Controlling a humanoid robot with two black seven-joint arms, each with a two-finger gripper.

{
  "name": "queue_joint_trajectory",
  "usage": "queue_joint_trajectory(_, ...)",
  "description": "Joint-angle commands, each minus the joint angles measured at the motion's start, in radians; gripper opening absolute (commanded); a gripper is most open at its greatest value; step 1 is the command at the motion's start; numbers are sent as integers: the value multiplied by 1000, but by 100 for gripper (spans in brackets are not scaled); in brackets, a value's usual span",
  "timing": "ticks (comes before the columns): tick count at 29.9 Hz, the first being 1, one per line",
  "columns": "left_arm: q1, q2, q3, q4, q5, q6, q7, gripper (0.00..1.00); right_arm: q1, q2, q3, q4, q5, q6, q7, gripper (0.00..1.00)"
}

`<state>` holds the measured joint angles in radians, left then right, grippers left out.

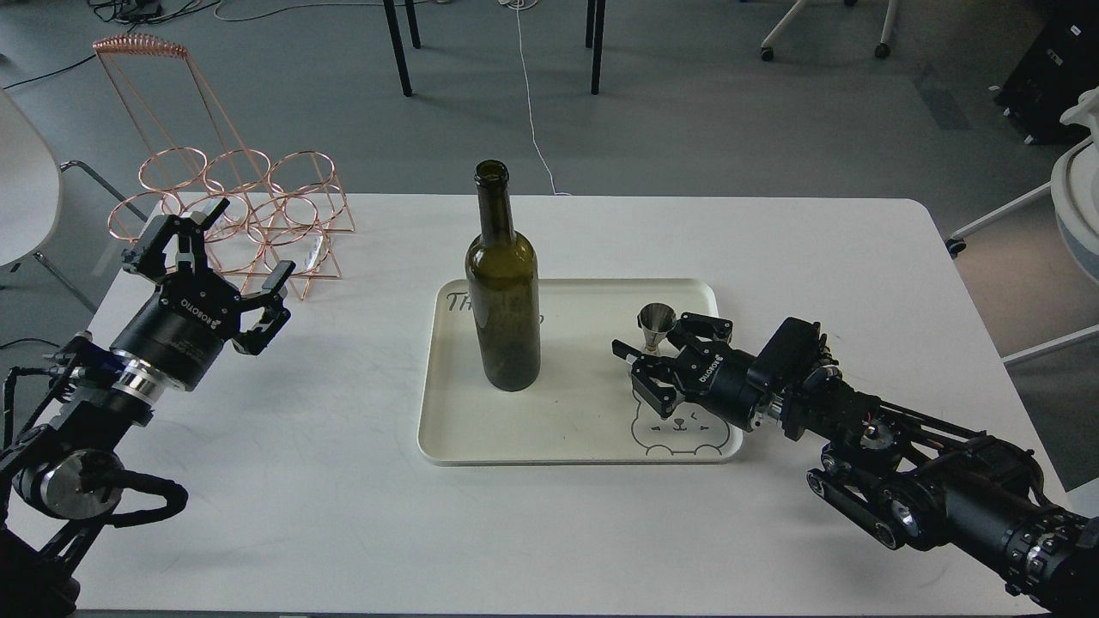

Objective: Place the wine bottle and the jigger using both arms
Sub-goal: 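Lift the jigger with the right gripper and carry it off the tray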

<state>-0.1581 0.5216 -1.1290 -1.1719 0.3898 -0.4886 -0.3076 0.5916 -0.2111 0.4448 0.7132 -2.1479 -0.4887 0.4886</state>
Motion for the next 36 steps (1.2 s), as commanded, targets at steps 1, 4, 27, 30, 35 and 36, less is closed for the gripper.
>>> queue_joint_trajectory(1,0,-2,0,-2,1,0,1,98,-1,-2,5,3,3,0,0,24)
queue_joint_trajectory(4,0,0,0,-2,1,0,1,98,-1,-5,15,15,9,0,0,24)
queue_joint_trajectory(27,-1,-5,2,-6,4,0,1,98,-113,-297,201,-15,238,0,0,24)
queue_joint_trajectory(30,0,-6,2,-6,4,0,1,98,-139,-297,199,-31,253,0,0,25)
queue_joint_trajectory(35,0,-5,2,-6,4,0,1,98,-150,-287,199,-54,255,0,0,27)
queue_joint_trajectory(36,0,-5,2,-6,4,0,1,98,-150,-287,199,-61,255,0,0,27)
